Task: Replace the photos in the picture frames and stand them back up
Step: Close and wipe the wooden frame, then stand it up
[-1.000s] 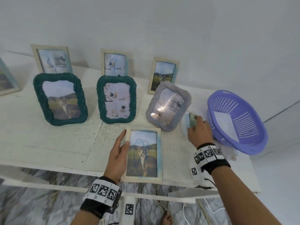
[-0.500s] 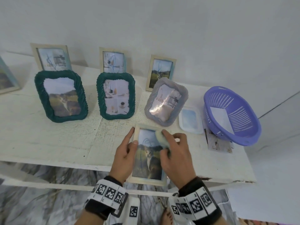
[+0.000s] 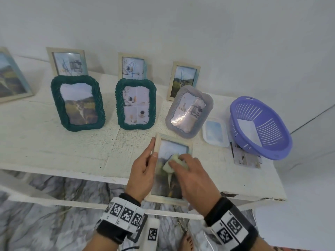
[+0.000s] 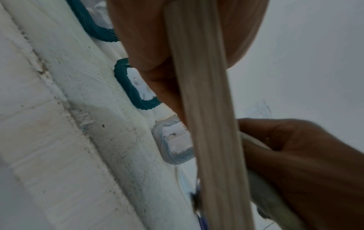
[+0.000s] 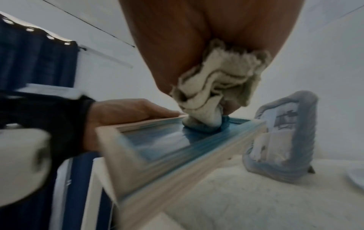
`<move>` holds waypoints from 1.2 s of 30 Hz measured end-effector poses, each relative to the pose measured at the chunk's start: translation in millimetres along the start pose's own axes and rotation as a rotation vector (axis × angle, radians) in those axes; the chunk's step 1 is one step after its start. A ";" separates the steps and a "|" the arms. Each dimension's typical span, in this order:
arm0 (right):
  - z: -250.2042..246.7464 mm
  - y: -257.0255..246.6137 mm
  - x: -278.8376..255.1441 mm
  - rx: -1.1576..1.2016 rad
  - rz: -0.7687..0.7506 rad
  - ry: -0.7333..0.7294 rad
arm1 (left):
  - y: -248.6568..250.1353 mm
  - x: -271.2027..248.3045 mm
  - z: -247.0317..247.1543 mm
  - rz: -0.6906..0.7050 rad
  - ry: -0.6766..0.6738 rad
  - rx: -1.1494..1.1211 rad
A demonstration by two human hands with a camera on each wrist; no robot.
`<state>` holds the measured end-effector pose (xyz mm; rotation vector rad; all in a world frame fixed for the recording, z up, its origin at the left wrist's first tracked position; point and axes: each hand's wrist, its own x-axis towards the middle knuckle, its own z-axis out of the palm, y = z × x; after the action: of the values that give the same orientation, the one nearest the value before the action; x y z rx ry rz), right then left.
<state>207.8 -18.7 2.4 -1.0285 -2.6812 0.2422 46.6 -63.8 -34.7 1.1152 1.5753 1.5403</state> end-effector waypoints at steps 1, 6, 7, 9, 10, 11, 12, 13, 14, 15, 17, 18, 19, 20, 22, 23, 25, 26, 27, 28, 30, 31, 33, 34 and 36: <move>-2.1 4.6 4.1 -0.007 0.051 0.016 | -1.8 -1.8 0.8 -0.005 -0.006 0.004; -4.8 -4.5 18.9 0.057 0.033 0.093 | 5.7 -1.6 3.4 0.006 -0.004 -0.044; -5.9 -7.8 15.1 0.062 -0.025 0.077 | 6.3 -0.8 1.9 0.005 -0.009 -0.043; -11.5 -8.9 4.3 0.068 -0.162 0.026 | 5.9 -1.0 -2.0 -0.001 -0.010 -0.034; -15.1 -6.1 1.0 0.055 -0.214 -0.003 | 3.4 -1.6 -4.0 -0.002 -0.001 -0.029; -17.8 -1.1 0.4 0.031 -0.237 -0.024 | 0.1 -1.9 -5.3 -0.004 0.006 -0.023; -19.2 3.9 1.7 0.002 -0.224 -0.025 | -2.9 -2.6 -6.0 -0.003 0.007 -0.014; -19.6 8.5 5.4 -0.019 -0.180 -0.008 | -4.8 -3.3 -6.1 0.002 0.001 -0.002; -18.9 11.6 10.1 -0.025 -0.118 0.015 | -5.3 -3.6 -6.1 0.010 -0.008 0.009; -17.6 12.2 14.5 -0.019 -0.066 0.034 | -4.2 -3.4 -5.3 0.014 -0.017 0.013; -13.5 4.9 19.8 -0.025 -0.056 0.045 | -0.1 -2.7 -4.2 0.015 -0.038 0.014; -11.5 -1.0 18.5 -0.044 -0.098 0.019 | 1.9 -2.4 -3.9 0.016 -0.046 0.005; -9.6 -6.2 14.5 -0.064 -0.161 -0.024 | 2.9 -2.1 -4.1 0.015 -0.046 -0.009; -9.7 -9.6 8.7 -0.076 -0.230 -0.077 | 4.0 -2.3 -4.6 0.017 -0.043 -0.023; -15.5 -7.8 1.2 -0.090 -0.290 -0.144 | 4.3 -3.4 -5.3 0.021 -0.022 -0.022; -17.2 -2.2 1.6 -0.096 -0.257 -0.140 | 4.0 -4.7 -4.7 0.020 -0.020 -0.014; -18.4 9.1 9.7 -0.102 -0.107 -0.083 | 3.2 -6.9 -1.1 0.020 -0.034 -0.001; -18.3 12.4 15.8 -0.099 -0.032 -0.062 | 3.4 -7.9 1.2 0.020 -0.040 -0.001; -18.6 11.7 21.2 -0.096 0.013 -0.063 | 4.1 -7.6 3.5 0.024 -0.038 -0.003; -18.2 6.9 24.1 -0.094 0.017 -0.069 | 5.8 -7.0 4.4 0.028 -0.033 -0.008; -16.1 -5.8 20.5 -0.085 -0.066 -0.080 | 9.2 -5.1 3.7 0.035 -0.034 -0.027; -15.5 -11.0 14.2 -0.083 -0.129 -0.101 | 9.7 -4.5 2.6 0.037 -0.036 -0.035; -16.1 -13.1 0.6 -0.091 -0.218 -0.146 | 7.9 -4.0 -0.3 0.022 -0.014 -0.048; -17.8 -9.7 -2.5 -0.083 -0.217 -0.136 | 5.9 -4.1 -1.5 0.018 0.007 -0.036; -20.8 1.5 -0.4 -0.076 -0.106 -0.057 | 2.2 -4.3 -2.3 0.019 0.013 -0.004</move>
<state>215.2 -16.5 21.8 -0.9102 -2.8054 0.1519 46.6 -68.7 -32.8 1.1229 1.5742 1.5651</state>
